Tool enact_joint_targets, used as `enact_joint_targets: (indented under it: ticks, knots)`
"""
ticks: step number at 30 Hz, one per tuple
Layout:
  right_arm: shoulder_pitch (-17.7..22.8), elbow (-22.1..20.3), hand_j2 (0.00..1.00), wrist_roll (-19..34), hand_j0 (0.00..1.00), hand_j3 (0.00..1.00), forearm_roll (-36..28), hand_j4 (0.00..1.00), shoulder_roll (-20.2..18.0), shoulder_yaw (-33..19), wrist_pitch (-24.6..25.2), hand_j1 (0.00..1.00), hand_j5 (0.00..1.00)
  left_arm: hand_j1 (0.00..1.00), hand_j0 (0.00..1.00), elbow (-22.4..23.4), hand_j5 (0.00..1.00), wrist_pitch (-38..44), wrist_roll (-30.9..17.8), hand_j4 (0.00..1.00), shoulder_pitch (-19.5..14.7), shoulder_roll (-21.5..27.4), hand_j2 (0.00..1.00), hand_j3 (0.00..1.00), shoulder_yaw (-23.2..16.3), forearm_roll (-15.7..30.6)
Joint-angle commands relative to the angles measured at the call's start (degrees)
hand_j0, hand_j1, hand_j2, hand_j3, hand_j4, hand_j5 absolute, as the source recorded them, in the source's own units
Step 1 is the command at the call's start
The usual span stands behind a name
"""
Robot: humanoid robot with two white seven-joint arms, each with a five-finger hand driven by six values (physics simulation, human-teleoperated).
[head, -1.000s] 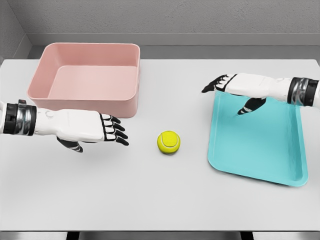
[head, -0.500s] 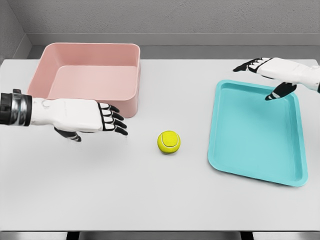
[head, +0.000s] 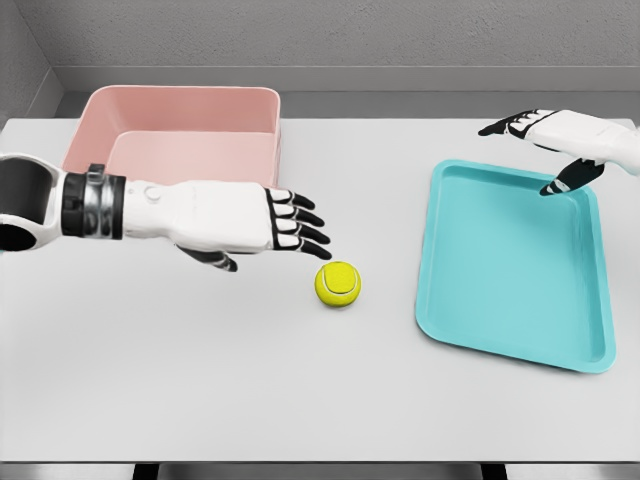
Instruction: Put the tennis from the blue tray into the pink basket with both arms
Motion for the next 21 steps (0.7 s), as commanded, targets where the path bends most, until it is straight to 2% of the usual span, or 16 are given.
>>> enact_joint_targets:
  ticks: [1,3,9,11,15,21]
  knots:
    - [0.00,-0.03,1.00,-0.03,1.00,1.00,-0.35,1.00,-0.15,-0.08,0.10,1.00,1.00,1.00,1.00,0.03,1.00,0.10,-0.61,1.00,0.00,-4.03,1.00,1.00,-0.47,0.41]
    - [0.00,-0.03,1.00,-0.03,1.00,1.00,-0.35,1.00,-0.15,-0.08,0.10,1.00,1.00,1.00,1.00,0.03,1.00,0.10,-6.84,1.00,0.09,-5.70,1.00,1.00,-0.39,0.32]
    - [0.09,-0.03,1.00,-0.03,1.00,1.00,-0.35,1.00,-0.24,-0.08,0.10,1.00,1.00,1.00,1.00,2.49,1.00,0.10,-7.20,1.00,-0.44,-9.74,1.00,1.00,0.41,0.41]
    - [0.09,-0.03,1.00,-0.03,1.00,1.00,-0.35,1.00,-0.15,-0.08,0.10,1.00,1.00,1.00,1.00,6.61,1.00,0.10,-7.20,1.00,-0.44,-12.91,1.00,1.00,0.40,0.24]
    - [0.09,-0.03,1.00,-0.03,1.00,1.00,-0.35,1.00,-0.15,-0.08,0.10,1.00,1.00,1.00,1.00,11.80,1.00,0.10,-7.73,1.00,-0.79,-14.93,1.00,1.00,-0.39,2.78]
    - [0.09,-0.03,1.00,-0.03,1.00,1.00,-0.35,1.00,-0.15,-0.08,0.10,1.00,1.00,1.00,1.00,12.33,1.00,0.10,-8.61,1.00,-0.62,-16.43,1.00,1.00,-2.58,-0.64]
